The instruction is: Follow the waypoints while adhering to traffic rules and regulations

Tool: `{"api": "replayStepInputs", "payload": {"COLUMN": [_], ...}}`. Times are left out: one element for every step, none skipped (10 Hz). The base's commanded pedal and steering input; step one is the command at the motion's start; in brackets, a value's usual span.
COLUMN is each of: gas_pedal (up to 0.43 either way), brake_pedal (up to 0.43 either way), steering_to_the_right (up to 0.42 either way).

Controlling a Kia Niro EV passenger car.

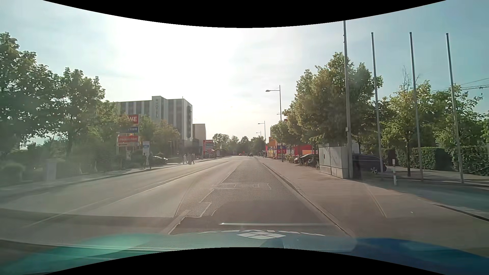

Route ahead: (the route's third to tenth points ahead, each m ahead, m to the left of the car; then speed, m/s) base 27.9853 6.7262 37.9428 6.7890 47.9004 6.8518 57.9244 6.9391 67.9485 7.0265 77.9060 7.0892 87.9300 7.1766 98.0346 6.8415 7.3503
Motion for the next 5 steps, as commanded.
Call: {"api": "replayStepInputs", "payload": {"gas_pedal": [0.157,0.157,0.157,0.157,0.157], "brake_pedal": [0.000,0.000,0.000,0.000,0.000], "steering_to_the_right": [-0.003,-0.003,-0.004,-0.006,-0.006]}}
